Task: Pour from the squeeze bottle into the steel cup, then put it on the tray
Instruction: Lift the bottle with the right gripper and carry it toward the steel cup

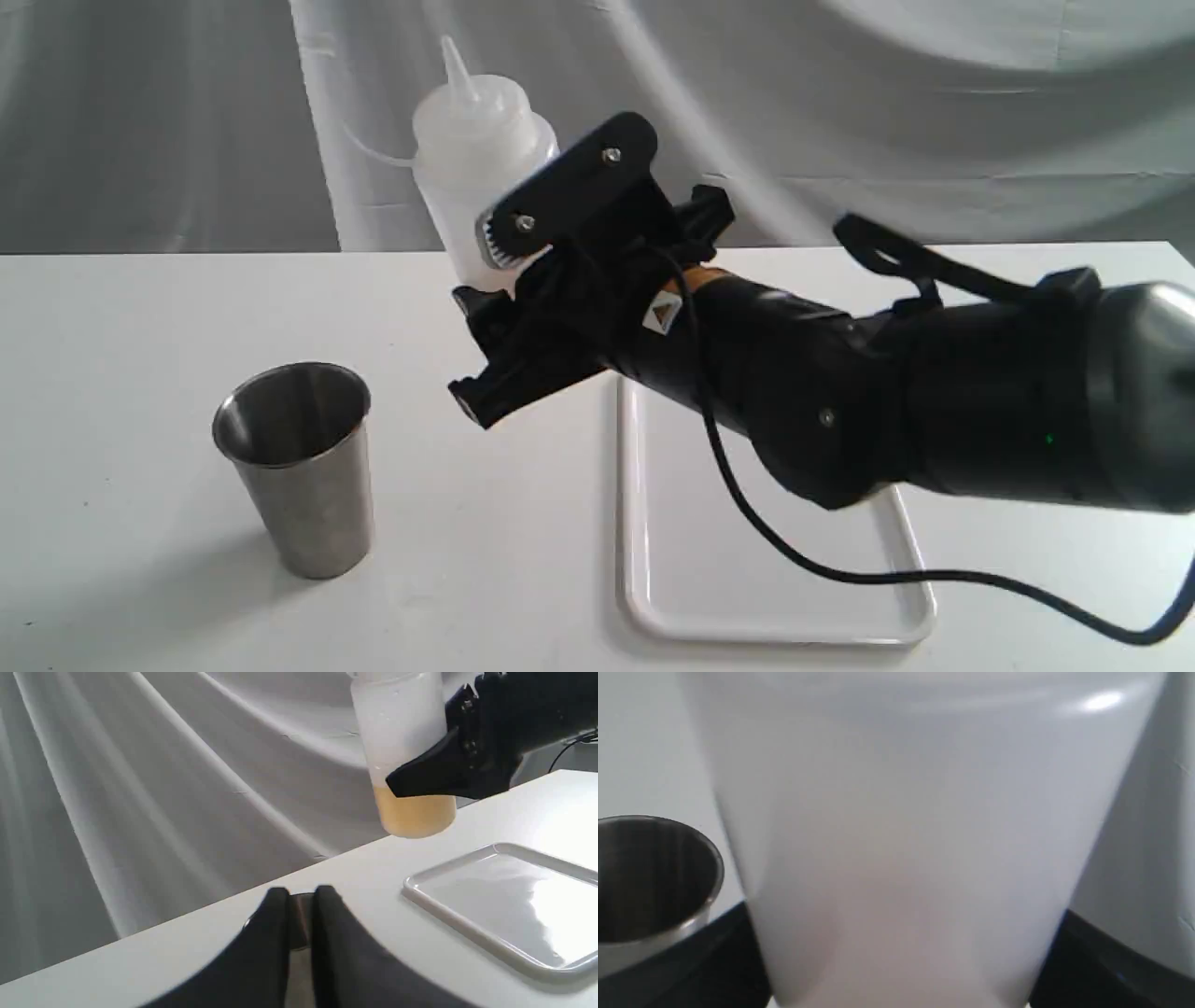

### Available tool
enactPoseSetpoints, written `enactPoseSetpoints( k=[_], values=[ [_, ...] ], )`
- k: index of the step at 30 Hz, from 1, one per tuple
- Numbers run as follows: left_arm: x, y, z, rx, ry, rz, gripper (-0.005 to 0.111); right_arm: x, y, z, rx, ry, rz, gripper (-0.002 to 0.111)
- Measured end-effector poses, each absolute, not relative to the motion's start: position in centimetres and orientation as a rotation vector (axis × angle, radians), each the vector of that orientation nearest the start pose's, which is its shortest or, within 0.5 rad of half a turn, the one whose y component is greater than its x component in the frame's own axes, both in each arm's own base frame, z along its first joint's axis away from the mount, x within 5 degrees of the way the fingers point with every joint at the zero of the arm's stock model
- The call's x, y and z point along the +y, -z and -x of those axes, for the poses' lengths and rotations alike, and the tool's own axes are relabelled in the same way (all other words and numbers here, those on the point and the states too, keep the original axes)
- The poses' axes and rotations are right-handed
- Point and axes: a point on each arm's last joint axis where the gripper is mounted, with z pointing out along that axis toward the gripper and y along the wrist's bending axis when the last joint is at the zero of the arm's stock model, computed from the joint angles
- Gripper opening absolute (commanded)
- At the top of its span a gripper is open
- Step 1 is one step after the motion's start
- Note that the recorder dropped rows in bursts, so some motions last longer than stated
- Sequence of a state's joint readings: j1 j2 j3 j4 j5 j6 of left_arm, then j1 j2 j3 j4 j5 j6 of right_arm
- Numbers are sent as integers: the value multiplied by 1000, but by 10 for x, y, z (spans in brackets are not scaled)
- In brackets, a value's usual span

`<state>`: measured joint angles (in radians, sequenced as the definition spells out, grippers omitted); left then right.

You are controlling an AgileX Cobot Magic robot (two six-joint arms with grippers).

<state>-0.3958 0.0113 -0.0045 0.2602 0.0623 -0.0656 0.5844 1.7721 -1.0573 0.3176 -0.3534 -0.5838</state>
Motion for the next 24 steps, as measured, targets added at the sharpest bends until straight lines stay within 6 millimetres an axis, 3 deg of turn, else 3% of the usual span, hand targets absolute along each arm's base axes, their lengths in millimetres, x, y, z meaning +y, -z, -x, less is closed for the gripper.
enactPoseSetpoints(
  k=[4,9,19,24],
  values=[
    [-21,-209,-53,1489,147,-439,8,218,-258,-345,1672,-91,764,32],
    [-21,-209,-53,1489,147,-439,8,222,-269,-348,1624,-41,843,32],
    [-21,-209,-53,1489,147,-439,8,227,-240,-353,1689,-4,957,32],
    [-21,-209,-53,1489,147,-439,8,227,-237,-353,1695,0,964,32]
  ],
)
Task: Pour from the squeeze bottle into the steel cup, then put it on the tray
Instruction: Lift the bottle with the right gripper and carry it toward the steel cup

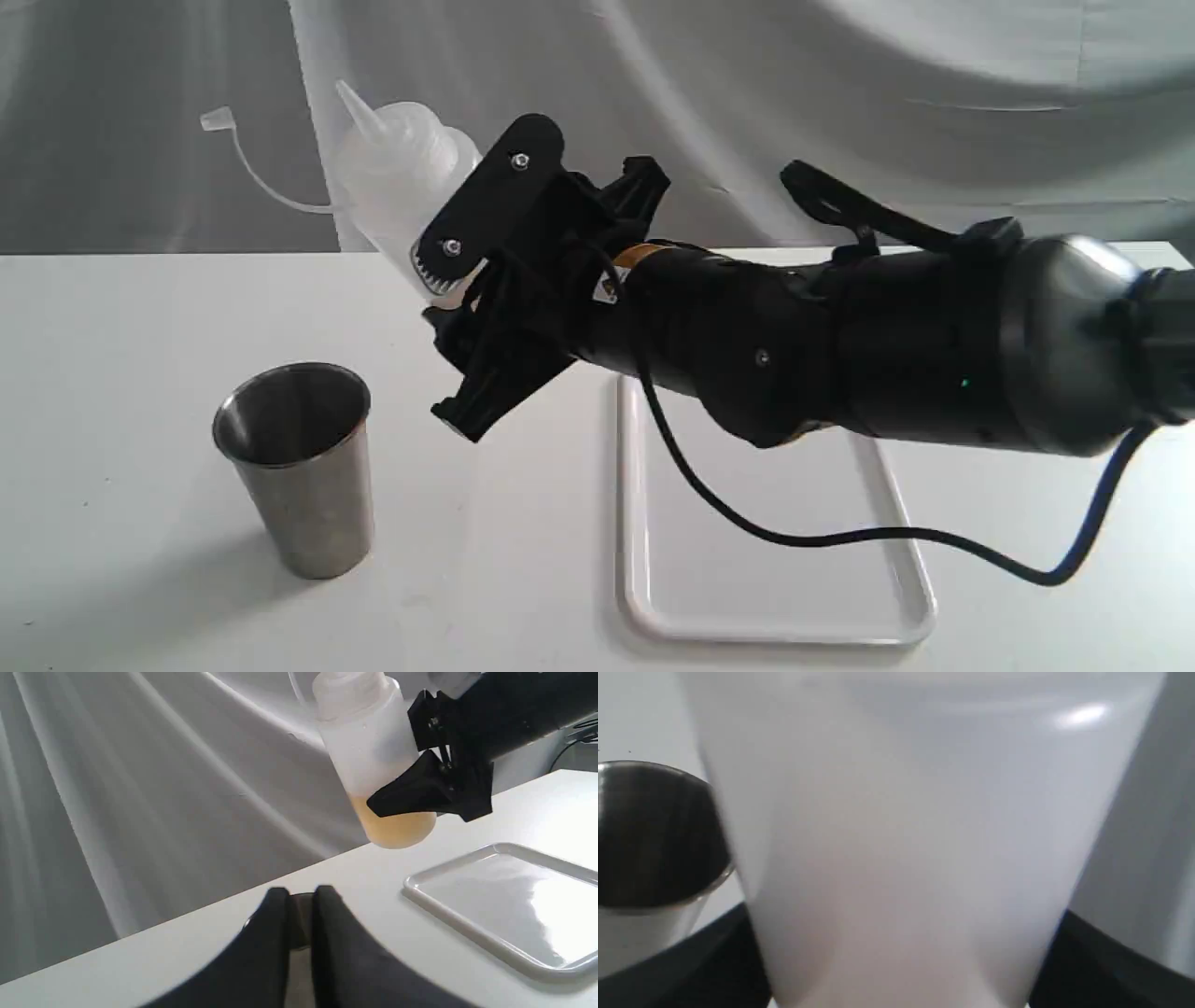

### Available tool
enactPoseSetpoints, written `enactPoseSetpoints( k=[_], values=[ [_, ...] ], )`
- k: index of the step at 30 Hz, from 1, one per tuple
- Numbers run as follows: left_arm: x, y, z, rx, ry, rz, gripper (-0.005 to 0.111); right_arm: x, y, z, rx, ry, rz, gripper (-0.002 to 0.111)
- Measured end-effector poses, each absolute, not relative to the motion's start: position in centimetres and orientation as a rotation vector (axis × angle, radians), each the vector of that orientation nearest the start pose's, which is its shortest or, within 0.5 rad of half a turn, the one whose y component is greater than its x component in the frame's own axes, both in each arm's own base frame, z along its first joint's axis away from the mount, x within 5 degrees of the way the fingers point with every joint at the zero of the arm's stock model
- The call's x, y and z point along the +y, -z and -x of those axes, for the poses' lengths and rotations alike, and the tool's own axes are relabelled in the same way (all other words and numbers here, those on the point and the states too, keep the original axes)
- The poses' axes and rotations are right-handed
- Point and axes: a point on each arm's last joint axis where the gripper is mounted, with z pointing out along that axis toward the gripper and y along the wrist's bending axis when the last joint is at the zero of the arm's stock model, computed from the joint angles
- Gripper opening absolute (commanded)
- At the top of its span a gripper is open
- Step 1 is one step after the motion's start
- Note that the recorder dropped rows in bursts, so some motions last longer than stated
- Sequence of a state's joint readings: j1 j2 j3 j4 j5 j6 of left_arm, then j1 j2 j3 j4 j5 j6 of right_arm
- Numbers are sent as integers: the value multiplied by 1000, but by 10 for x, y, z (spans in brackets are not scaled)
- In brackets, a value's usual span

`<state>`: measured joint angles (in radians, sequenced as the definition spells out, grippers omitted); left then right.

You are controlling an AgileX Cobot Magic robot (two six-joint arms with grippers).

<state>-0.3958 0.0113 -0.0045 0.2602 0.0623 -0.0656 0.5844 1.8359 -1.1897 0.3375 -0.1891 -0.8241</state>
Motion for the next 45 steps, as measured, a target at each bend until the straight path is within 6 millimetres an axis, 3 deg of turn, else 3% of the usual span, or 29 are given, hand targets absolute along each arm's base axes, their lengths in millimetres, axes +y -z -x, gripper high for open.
enactPoseSetpoints(
  k=[14,21,27,32,39,45],
  values=[
    [-21,-209,-53,1489,147,-439,8,221,-243,-360,1707,-47,855,32],
    [-21,-209,-53,1489,147,-439,8,217,-261,-372,1780,-89,892,32],
    [-21,-209,-53,1489,147,-439,8,210,-277,-381,1791,118,998,32],
    [-21,-209,-53,1489,147,-439,8,209,-279,-378,1783,334,1085,32],
    [-21,-209,-53,1489,147,-439,8,221,-281,-371,1731,408,1150,32],
    [-21,-209,-53,1489,147,-439,8,225,-262,-374,1750,527,1211,32]
  ],
)
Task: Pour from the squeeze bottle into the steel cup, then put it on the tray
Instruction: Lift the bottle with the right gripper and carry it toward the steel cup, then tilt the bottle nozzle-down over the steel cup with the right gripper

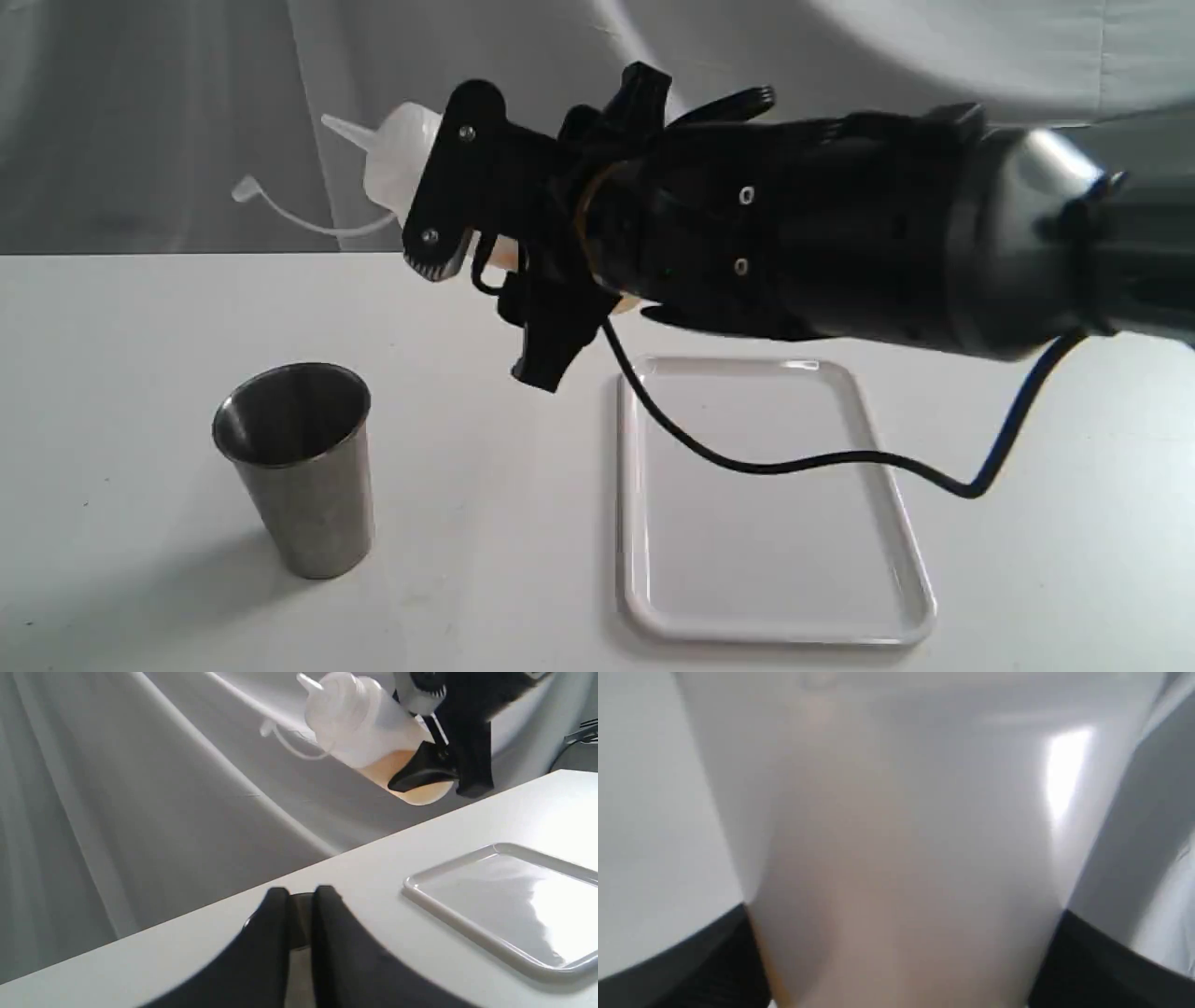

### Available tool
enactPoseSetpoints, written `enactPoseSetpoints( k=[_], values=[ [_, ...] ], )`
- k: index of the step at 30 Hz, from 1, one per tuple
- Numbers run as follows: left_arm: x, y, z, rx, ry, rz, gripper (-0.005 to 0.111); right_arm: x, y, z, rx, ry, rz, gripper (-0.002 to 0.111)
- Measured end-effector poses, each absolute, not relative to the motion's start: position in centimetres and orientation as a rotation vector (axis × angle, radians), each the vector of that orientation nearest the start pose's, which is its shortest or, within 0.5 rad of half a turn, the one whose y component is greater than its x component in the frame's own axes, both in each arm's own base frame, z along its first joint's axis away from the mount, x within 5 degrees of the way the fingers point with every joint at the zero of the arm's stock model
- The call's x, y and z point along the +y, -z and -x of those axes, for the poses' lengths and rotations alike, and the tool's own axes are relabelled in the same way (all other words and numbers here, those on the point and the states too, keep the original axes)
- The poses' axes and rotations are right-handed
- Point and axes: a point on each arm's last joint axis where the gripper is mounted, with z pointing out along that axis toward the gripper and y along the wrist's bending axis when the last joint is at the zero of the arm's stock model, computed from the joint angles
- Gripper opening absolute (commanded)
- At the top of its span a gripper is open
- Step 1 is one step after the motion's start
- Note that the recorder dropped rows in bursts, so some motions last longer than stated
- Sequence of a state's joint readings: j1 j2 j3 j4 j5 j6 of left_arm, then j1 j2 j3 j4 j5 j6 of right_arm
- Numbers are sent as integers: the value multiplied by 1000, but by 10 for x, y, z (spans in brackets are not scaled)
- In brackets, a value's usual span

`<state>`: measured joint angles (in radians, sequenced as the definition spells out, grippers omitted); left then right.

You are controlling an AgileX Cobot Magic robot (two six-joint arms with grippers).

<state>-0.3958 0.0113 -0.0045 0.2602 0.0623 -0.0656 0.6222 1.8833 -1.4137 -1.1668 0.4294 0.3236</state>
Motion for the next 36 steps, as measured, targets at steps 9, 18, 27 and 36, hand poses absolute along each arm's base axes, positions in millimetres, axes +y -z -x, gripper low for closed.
enactPoseSetpoints(
  k=[9,18,27,36],
  values=[
    [-21,-209,-53,1489,147,-439,8,233,-238,-383,1738,575,1214,32],
    [-21,-209,-53,1489,147,-439,8,239,-226,-387,1656,635,1279,32],
    [-21,-209,-53,1489,147,-439,8,249,-228,-385,1551,686,1319,32],
    [-21,-209,-53,1489,147,-439,8,256,-205,-386,1568,765,1333,32]
  ],
)
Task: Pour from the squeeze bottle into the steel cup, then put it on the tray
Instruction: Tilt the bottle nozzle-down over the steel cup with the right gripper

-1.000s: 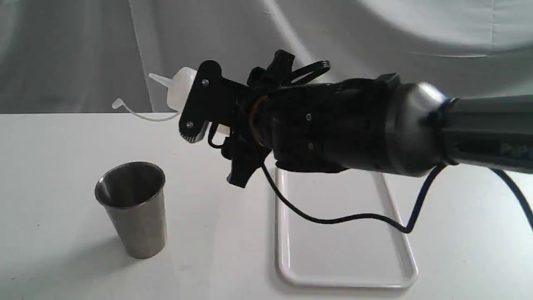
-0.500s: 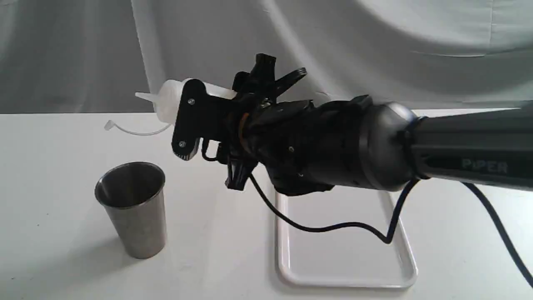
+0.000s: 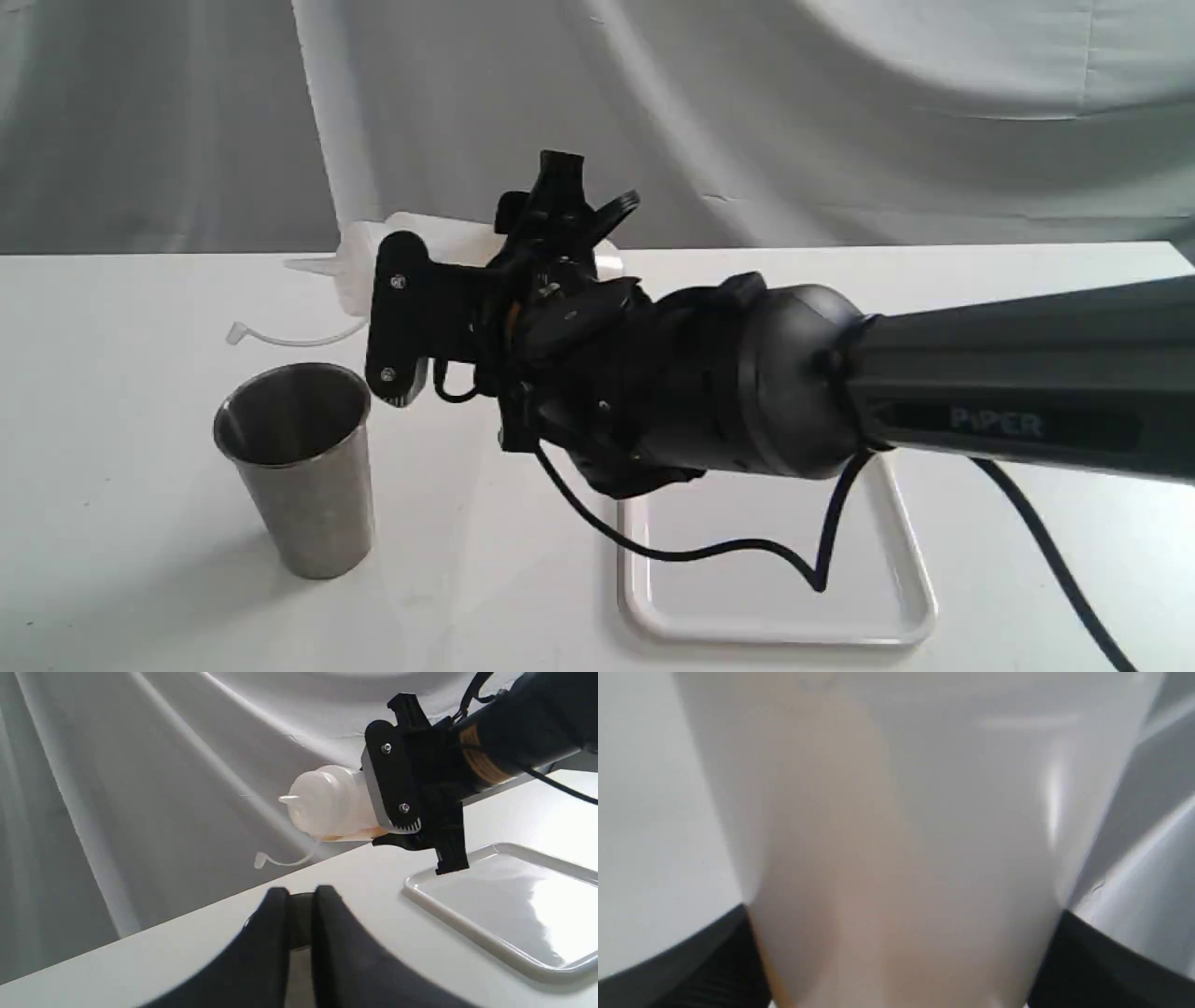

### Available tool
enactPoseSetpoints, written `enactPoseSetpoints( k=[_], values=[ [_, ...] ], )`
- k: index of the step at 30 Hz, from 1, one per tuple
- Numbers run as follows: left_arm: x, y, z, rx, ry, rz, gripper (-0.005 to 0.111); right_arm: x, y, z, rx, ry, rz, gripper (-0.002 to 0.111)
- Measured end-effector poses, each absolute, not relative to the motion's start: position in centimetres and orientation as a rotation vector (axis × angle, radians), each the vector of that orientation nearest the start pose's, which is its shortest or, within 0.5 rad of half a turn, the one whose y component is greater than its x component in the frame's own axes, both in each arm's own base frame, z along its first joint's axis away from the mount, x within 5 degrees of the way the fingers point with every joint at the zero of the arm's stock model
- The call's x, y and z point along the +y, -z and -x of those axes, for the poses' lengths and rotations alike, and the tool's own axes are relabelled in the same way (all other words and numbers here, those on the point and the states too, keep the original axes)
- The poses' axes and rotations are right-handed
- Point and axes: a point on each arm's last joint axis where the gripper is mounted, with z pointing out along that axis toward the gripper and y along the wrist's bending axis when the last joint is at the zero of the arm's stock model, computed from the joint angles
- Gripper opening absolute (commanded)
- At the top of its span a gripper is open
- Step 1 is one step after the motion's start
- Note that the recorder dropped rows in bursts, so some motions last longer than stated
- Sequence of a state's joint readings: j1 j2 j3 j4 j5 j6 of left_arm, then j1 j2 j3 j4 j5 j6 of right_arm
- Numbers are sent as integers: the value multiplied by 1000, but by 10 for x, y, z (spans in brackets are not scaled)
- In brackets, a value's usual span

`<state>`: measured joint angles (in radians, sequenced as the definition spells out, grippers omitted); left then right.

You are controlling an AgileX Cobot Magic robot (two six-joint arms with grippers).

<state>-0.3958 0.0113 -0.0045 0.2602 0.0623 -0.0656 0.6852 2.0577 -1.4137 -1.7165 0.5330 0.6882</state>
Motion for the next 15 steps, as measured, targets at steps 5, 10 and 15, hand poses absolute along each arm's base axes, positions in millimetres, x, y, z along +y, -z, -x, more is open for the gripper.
enactPoseSetpoints(
  k=[5,10,15],
  values=[
    [-21,-209,-53,1489,147,-439,8,256,-200,-387,1575,775,1338,32],
    [-21,-209,-53,1489,147,-439,8,254,-201,-387,1582,806,1318,32],
    [-21,-209,-53,1489,147,-439,8,252,-202,-387,1574,861,1322,32]
  ],
)
